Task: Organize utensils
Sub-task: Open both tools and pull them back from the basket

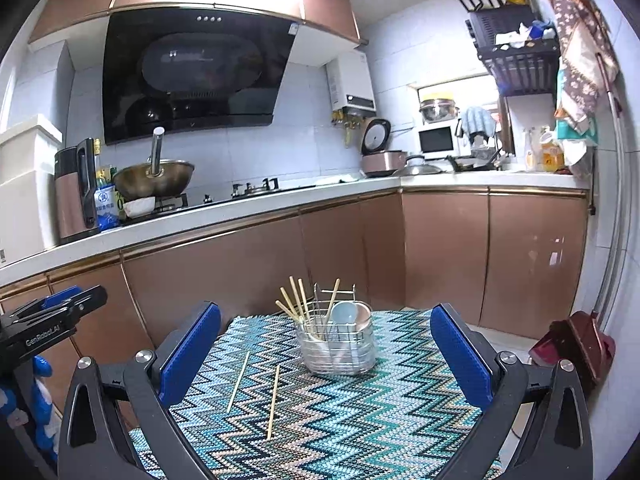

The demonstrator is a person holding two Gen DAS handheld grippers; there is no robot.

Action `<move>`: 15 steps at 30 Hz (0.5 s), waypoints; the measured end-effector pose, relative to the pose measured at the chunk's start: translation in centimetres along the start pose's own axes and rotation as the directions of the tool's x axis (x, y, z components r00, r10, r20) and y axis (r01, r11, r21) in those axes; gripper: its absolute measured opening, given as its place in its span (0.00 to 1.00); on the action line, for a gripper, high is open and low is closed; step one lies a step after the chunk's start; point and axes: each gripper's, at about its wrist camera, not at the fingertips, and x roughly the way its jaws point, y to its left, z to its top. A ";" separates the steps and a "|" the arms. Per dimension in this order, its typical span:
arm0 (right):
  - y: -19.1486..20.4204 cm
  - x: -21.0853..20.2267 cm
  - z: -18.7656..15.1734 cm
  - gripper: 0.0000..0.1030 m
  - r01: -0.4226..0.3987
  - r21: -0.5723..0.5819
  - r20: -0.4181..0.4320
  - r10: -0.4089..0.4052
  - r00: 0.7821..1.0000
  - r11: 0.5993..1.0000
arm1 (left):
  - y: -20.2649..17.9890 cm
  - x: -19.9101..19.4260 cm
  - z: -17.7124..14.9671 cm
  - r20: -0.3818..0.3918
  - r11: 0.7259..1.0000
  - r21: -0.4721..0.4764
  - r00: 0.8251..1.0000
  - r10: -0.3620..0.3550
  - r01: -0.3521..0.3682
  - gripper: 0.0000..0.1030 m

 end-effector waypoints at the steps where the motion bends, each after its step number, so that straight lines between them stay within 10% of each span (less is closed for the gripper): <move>1: 0.1 -0.2 0.0 1.00 0.004 -0.007 0.001 -0.004 1.000 1.000 | 0.2 -0.2 -0.1 0.003 1.000 0.000 1.000 0.003 -0.003 0.54; 15: -0.7 -1.1 -1.1 1.00 0.001 0.053 0.049 -0.004 0.999 0.999 | 1.5 -1.0 -1.2 0.055 1.000 -0.010 0.998 0.018 -0.017 0.54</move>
